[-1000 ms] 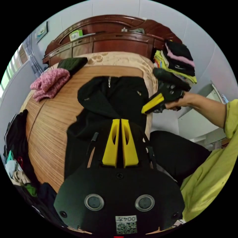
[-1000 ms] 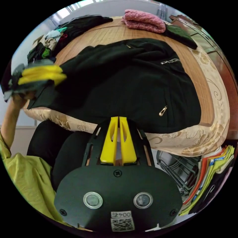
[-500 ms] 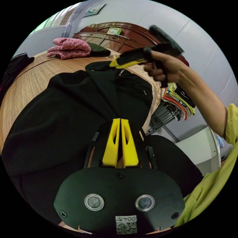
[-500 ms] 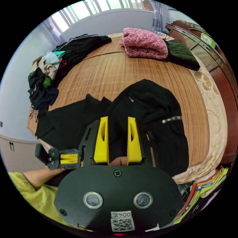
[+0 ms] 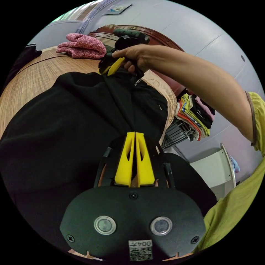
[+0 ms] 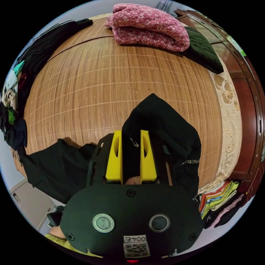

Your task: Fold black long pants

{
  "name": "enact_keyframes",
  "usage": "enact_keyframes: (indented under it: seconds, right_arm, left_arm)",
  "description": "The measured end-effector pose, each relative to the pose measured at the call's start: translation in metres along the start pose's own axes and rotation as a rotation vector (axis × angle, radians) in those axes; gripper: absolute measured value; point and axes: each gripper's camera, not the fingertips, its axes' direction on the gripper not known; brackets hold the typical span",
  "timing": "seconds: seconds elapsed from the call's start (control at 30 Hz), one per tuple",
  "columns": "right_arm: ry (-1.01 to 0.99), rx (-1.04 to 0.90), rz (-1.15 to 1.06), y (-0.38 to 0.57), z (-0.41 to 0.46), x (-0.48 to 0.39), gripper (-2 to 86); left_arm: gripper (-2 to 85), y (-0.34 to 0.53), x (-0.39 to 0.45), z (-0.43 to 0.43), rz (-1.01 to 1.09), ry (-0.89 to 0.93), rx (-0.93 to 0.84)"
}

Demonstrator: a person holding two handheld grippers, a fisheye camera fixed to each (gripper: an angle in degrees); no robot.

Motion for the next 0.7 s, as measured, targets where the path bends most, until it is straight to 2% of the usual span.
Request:
enact_keyframes:
  seconds: [0.1, 0.3, 0.47, 0.6, 0.7]
  right_arm:
    - [-0.109, 0.026, 0.026, 0.009, -0.016, 0.027, 4.2]
    - [-0.32, 0.23, 0.055, 0.058, -0.075, 0.085, 3.8]
    - [-0.477, 0.463, 0.169, 0.159, -0.113, 0.16, 3.8]
    - [-0.554, 0.492, 0.366, 0.229, -0.091, 0.213, 3.9]
    - [-0.66, 0.422, 0.499, 0.267, -0.048, 0.239, 4.1]
  left_arm:
    - [0.6, 0.006, -0.003, 0.002, -0.003, 0.004, 0.002]
    - [0.7, 0.019, -0.005, 0.006, -0.009, 0.006, 0.007]
    - [0.6, 0.03, -0.005, 0.007, -0.014, 0.028, 0.009]
    - [0.4, 0.039, -0.004, 0.007, -0.027, 0.056, 0.01]
    - [0.4, 0.046, -0.001, 0.007, -0.032, 0.059, 0.008]
